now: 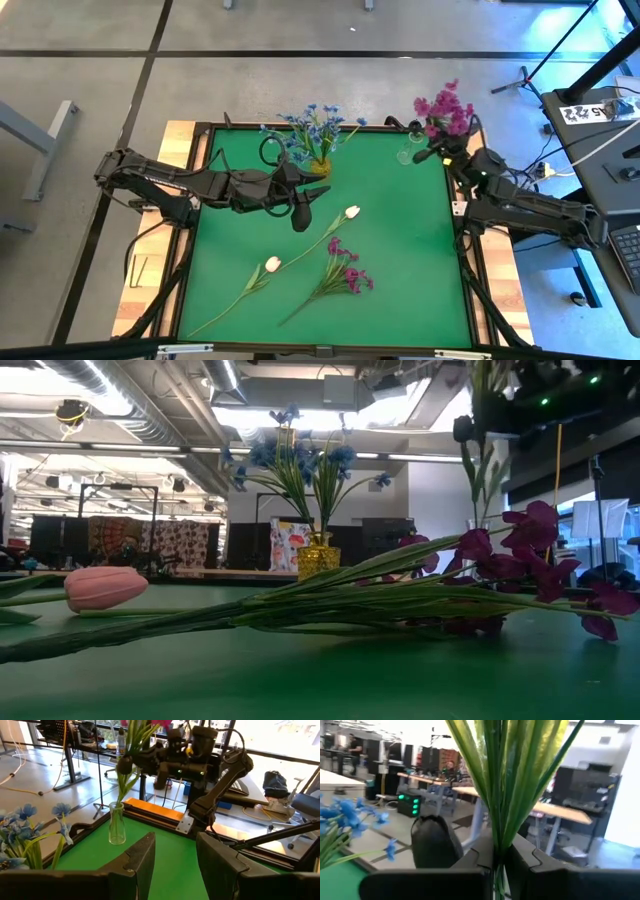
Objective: Sort flowers into vase by color
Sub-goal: Put the top violet flowers into the transparent vase
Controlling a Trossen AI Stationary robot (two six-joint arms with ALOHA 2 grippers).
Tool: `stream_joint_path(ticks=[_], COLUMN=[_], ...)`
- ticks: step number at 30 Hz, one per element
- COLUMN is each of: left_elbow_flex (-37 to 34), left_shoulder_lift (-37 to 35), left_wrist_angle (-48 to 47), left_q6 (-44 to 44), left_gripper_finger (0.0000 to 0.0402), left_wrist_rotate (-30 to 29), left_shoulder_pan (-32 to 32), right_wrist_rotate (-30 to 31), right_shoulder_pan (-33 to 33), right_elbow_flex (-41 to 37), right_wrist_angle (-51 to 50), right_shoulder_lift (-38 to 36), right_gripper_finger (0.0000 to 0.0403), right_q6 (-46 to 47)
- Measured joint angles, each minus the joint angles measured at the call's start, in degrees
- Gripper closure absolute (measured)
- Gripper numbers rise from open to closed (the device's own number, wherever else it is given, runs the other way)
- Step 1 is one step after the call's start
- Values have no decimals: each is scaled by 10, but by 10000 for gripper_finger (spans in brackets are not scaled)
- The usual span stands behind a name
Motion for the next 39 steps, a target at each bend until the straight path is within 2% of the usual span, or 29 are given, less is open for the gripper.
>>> stream_joint_path(ticks=[3,10,14,21,25,33,39], left_elbow_flex=[0,0,0,0,0,0,0], left_shoulder_lift=[0,0,0,0,0,0,0], left_wrist_angle=[0,0,0,0,0,0,0], left_q6=[-1,-6,-6,-6,-11,-12,-12], left_gripper_finger=[262,262,262,262,262,262,262], left_wrist_rotate=[0,0,0,0,0,0,0], left_shoulder_pan=[0,-2,-2,-2,-2,-2,-2], right_wrist_rotate=[-44,-59,-105,-141,-141,-125,-126], right_shoulder_pan=[-29,-89,-117,-132,-132,-132,-132], right_elbow_flex=[0,0,0,0,0,0,0], right_wrist_angle=[13,10,-24,-37,-37,-79,-146], right_shoulder_lift=[21,41,44,43,38,0,-39], right_gripper_finger=[374,374,374,371,335,218,169], right_q6=[24,65,94,114,114,109,124])
